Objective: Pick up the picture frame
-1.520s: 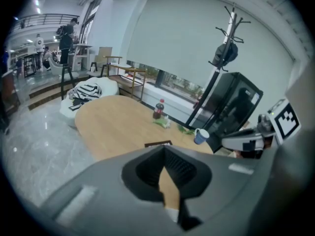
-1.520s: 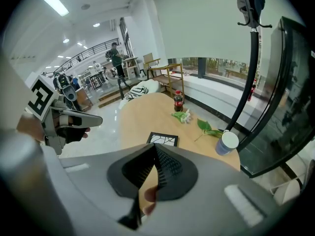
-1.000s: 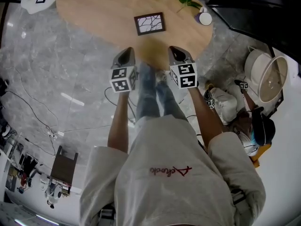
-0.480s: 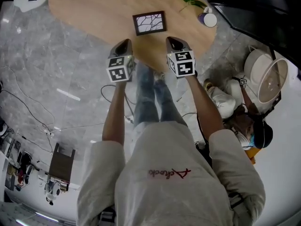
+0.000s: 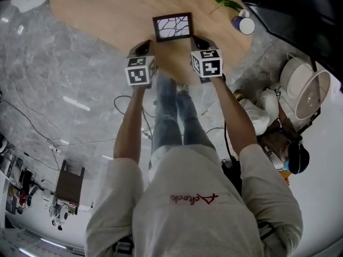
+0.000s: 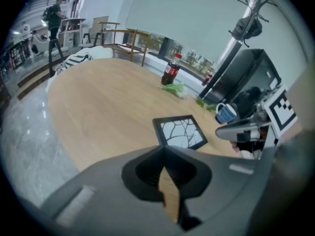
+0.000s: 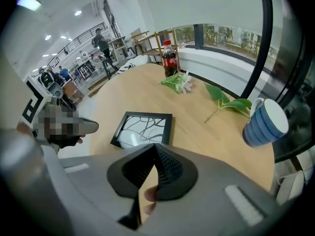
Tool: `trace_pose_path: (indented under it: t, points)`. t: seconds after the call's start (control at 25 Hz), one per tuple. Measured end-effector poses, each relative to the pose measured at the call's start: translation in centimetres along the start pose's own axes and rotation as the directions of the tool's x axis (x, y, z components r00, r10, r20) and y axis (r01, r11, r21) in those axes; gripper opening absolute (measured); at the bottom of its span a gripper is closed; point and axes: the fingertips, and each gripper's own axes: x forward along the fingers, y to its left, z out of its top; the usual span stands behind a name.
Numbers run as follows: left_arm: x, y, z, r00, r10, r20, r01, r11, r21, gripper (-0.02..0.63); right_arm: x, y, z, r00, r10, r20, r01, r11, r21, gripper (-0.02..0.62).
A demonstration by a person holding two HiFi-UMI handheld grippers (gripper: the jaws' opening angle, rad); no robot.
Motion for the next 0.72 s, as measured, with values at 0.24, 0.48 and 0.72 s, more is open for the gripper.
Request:
trace_pose_path:
  t: [0.24, 0.48, 0.72]
  points:
    - [2.5, 0.3, 0.2, 0.999, -0.021, -0.024, 0.021, 1.0, 0.001, 0.0, 2.3, -1.4, 0.4, 1.0, 0.001, -0.007, 0.0, 1.0, 0.012, 0.019]
    - [4.8, 0.1, 0.4, 0.997, -0.058, -0.045, 0.058, 0.998, -0.016, 0.112, 4.1, -2.2, 0.4, 0.999, 0.033, -0.013, -0.033, 0.998, 0.05, 0.114]
    - [6.3, 0.6, 0.3, 0.996, -0.065, -0.054, 0.062, 0.997, -0.054, 0.153, 5.7, -2.7, 0.0, 0.999, 0.036, -0.03, -0.034, 0.997, 0.068, 0.135]
